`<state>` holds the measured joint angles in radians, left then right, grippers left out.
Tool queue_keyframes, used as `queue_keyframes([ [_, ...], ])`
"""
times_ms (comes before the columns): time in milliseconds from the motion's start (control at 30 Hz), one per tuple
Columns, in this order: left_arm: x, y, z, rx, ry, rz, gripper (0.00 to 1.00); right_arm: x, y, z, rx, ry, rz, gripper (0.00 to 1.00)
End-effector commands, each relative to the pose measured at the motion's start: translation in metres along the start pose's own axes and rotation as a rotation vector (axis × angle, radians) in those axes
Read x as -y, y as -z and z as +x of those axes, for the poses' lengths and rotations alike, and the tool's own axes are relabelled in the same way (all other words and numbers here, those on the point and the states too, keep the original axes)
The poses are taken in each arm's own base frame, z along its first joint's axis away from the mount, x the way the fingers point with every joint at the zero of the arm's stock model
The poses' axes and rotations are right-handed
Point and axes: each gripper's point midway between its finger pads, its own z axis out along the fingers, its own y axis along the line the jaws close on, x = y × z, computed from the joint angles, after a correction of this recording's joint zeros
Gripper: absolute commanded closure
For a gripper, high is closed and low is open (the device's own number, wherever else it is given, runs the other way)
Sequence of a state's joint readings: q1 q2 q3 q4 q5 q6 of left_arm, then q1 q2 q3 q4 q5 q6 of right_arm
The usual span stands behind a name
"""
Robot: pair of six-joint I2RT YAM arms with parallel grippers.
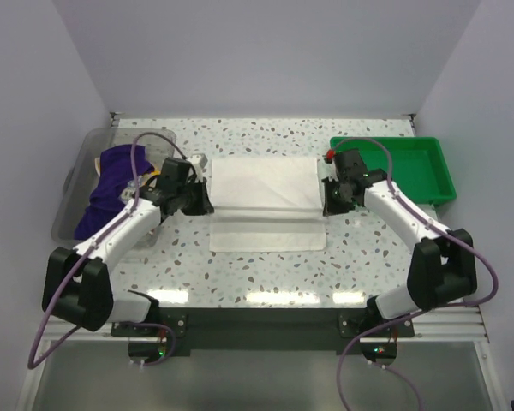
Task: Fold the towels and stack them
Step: Fold the towel
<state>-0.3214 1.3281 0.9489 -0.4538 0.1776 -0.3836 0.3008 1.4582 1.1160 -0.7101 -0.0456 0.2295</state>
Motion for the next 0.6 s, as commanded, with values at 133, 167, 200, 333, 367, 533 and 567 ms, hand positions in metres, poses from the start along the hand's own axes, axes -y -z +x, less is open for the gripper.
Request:
queue_keyframes([
  [133,-0.038,-0.035,0.081,-0.234,0.042,-0.108,1.0,0.034,-0.041,0.056,-0.207,-0.035,0.136,1.0],
  [167,-0.041,-0.037,0.087,-0.246,0.045,-0.115,1.0,0.035,-0.045,0.056,-0.21,-0.036,0.138,1.0],
  [200,-0.044,-0.041,0.091,-0.254,0.047,-0.123,1.0,0.037,-0.05,0.06,-0.224,-0.037,0.145,1.0],
  [333,-0.052,-0.049,0.107,-0.299,0.054,-0.143,1.0,0.039,-0.063,0.075,-0.289,-0.035,0.147,1.0],
  [367,-0.052,-0.051,0.11,-0.307,0.057,-0.144,1.0,0.039,-0.065,0.077,-0.296,-0.035,0.148,1.0],
  [533,-0.052,-0.051,0.11,-0.309,0.055,-0.141,1.0,0.039,-0.067,0.082,-0.306,-0.037,0.144,1.0],
  [567,-0.052,-0.051,0.108,-0.305,0.051,-0.139,1.0,0.04,-0.067,0.083,-0.307,-0.036,0.146,1.0],
])
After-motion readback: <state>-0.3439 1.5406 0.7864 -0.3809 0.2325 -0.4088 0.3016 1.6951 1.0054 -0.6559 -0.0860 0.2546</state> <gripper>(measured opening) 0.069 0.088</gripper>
